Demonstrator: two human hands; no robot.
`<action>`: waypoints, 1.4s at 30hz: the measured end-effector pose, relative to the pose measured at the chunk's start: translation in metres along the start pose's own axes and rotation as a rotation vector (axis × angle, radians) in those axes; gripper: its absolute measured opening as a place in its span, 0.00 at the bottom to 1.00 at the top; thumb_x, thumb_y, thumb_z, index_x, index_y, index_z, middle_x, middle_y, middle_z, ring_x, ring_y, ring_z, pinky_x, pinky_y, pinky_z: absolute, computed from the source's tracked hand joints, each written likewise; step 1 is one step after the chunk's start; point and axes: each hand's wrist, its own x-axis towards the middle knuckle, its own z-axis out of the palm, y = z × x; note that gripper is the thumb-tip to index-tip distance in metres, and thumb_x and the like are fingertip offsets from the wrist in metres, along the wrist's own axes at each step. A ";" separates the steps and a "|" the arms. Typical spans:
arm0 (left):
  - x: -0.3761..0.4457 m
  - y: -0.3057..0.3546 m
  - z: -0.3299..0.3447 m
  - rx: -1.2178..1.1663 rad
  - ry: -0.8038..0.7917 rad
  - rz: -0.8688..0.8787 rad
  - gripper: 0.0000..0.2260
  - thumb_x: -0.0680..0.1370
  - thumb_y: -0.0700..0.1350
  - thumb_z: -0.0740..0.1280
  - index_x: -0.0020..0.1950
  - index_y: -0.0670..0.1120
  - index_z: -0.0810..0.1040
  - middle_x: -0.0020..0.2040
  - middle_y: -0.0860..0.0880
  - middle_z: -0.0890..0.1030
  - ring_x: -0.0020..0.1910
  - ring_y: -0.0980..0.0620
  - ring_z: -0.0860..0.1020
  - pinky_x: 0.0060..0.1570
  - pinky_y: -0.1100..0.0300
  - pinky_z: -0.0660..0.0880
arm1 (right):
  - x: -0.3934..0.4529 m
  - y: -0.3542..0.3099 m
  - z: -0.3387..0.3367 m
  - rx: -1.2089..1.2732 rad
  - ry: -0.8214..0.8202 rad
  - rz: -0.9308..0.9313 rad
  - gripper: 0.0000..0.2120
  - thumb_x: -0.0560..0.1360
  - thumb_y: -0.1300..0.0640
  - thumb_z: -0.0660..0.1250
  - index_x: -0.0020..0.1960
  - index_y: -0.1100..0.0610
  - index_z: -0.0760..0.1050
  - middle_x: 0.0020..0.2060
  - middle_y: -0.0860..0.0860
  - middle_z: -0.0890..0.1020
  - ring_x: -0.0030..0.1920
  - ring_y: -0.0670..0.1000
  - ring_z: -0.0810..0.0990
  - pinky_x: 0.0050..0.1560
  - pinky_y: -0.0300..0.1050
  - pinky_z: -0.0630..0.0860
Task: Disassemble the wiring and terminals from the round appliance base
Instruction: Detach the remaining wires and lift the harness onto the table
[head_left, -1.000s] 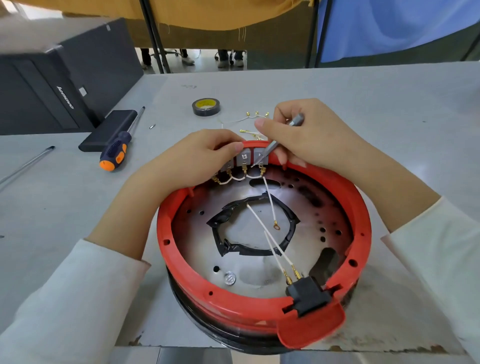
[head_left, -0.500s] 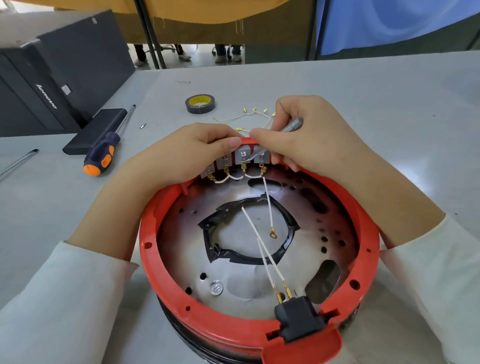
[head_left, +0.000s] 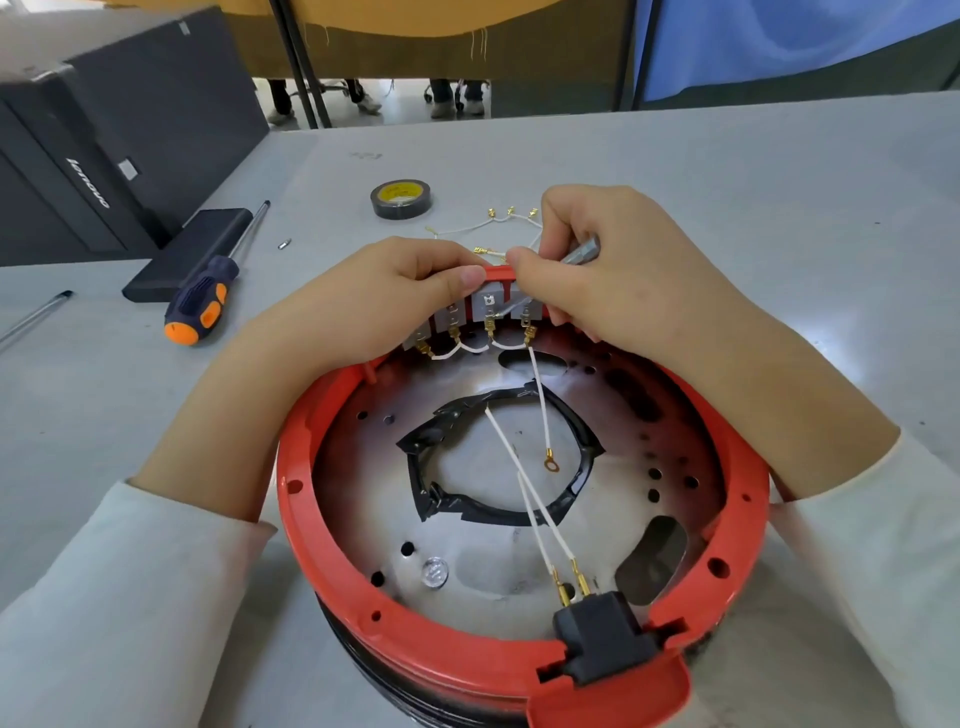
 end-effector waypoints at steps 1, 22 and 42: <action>0.000 0.000 0.000 0.000 0.003 0.000 0.10 0.80 0.53 0.60 0.57 0.59 0.79 0.53 0.54 0.82 0.56 0.52 0.78 0.61 0.57 0.71 | 0.002 0.000 0.000 0.031 -0.001 0.016 0.13 0.75 0.53 0.66 0.34 0.54 0.67 0.25 0.48 0.76 0.21 0.40 0.72 0.26 0.37 0.67; 0.001 0.000 0.001 0.061 0.002 0.022 0.11 0.80 0.53 0.59 0.59 0.58 0.78 0.52 0.59 0.81 0.53 0.60 0.77 0.53 0.71 0.67 | 0.031 -0.002 -0.003 0.205 -0.176 0.241 0.08 0.69 0.63 0.62 0.35 0.56 0.65 0.17 0.49 0.72 0.14 0.47 0.63 0.19 0.31 0.59; -0.001 0.002 0.000 0.032 -0.001 0.030 0.11 0.80 0.53 0.59 0.59 0.59 0.78 0.53 0.60 0.81 0.54 0.61 0.77 0.59 0.65 0.69 | 0.007 0.003 0.000 0.251 0.021 0.126 0.10 0.72 0.59 0.65 0.34 0.54 0.66 0.18 0.49 0.74 0.17 0.50 0.67 0.21 0.35 0.65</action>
